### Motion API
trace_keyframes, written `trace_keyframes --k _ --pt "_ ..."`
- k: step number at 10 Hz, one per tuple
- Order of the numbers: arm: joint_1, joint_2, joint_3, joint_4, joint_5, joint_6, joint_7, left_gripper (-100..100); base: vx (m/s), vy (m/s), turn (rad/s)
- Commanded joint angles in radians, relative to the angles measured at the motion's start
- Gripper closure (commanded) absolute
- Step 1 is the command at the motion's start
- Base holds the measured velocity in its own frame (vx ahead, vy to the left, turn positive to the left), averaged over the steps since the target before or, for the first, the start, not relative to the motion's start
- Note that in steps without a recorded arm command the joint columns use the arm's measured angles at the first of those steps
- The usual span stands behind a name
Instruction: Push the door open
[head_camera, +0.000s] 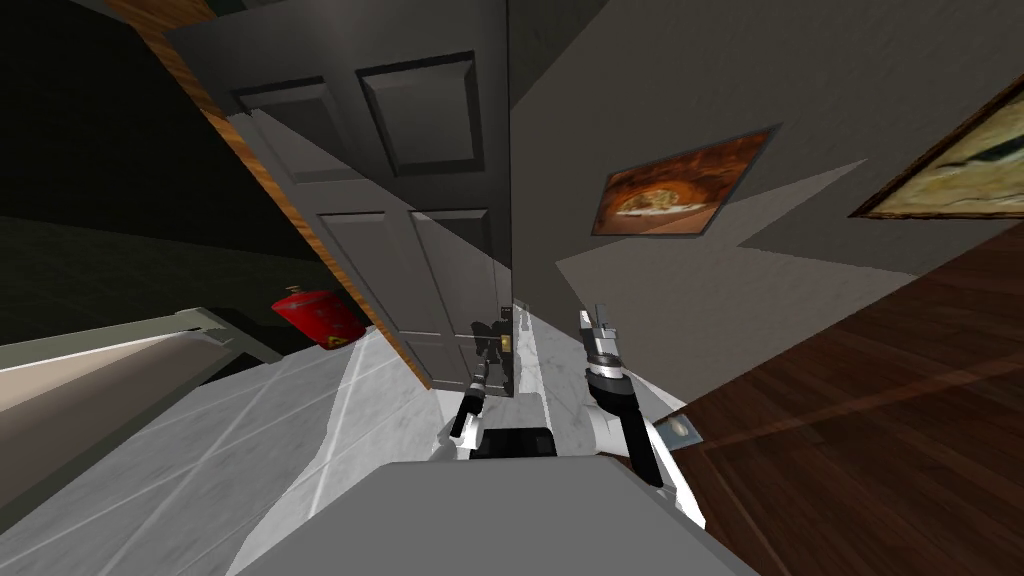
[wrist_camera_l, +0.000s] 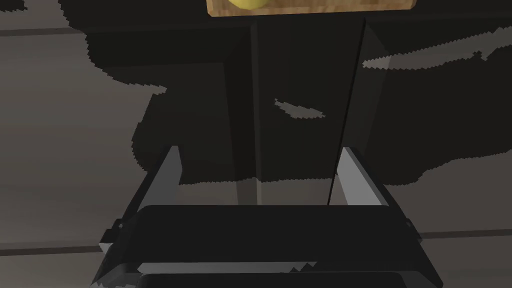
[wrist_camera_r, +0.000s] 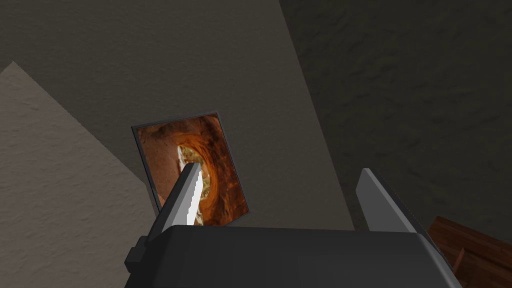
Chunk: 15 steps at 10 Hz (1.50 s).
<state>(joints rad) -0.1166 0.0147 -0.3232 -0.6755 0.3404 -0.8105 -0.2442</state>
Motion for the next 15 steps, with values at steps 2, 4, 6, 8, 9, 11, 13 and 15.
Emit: trace_keyframes --k 2,4,6,8,9,11,13,15 --pt "0.010 -0.039 -0.022 -0.014 0.036 -0.001 -0.029 -100 -0.215 -0.026 -0.006" --pt "0.014 -0.059 -0.029 -0.020 0.047 0.000 -0.036 -100 -0.151 -0.158 0.002" --pt "0.022 -0.039 -0.028 -0.031 0.044 0.003 -0.038 -100 0.006 -0.005 0.002" --pt "0.022 -0.019 -0.027 -0.029 0.045 0.000 -0.040 -100 0.132 0.125 -0.019" --pt "0.023 -0.007 -0.027 -0.028 0.046 -0.004 -0.041 -100 0.166 0.106 -0.020" --pt "0.025 0.007 -0.025 -0.024 0.048 -0.013 -0.045 -100 0.249 0.021 -0.037" --pt "0.027 -0.004 -0.023 -0.021 0.049 -0.021 -0.048 -100 0.201 -0.081 -0.023" --pt "0.028 -0.029 -0.022 -0.019 0.051 -0.028 -0.051 -100 0.165 -0.130 -0.022"
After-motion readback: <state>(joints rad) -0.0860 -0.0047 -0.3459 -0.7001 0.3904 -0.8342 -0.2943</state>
